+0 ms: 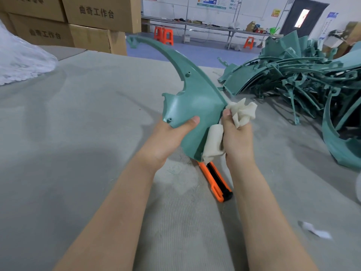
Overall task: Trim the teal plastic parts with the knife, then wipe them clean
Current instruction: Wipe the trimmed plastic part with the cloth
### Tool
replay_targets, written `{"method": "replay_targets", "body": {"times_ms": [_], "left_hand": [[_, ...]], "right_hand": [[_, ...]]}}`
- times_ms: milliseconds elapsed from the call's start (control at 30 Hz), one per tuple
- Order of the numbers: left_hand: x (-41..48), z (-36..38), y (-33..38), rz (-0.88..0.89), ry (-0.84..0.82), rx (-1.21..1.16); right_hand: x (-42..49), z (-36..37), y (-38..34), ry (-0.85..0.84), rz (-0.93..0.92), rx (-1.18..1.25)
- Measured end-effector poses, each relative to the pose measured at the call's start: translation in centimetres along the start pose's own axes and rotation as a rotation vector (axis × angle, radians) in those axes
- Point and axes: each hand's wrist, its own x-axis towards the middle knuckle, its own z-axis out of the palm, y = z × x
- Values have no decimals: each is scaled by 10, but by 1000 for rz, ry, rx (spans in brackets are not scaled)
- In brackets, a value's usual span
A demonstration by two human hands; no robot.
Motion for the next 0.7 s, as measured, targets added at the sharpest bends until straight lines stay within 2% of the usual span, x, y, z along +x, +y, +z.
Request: {"method": "replay_targets", "body": {"times_ms": [167, 233, 333, 400, 567, 700], "left_hand": [[-1, 2, -2, -23, -8, -2], [-1, 4, -2, -11, 26, 3], [0, -1, 0, 2, 111, 0], [0, -3, 0, 5, 112, 3], [-2, 10, -3, 49, 43, 50], [-1, 17, -6, 80, 82, 112]], "right_hand": [[3, -4, 0, 39, 92, 7], [2, -4, 0, -19, 137, -3], [-2, 3, 0, -194, 157, -19], [-4, 5, 1, -219, 138, -32], [0, -1, 6, -52, 99, -74], [1, -2, 8, 8, 124, -90]]}}
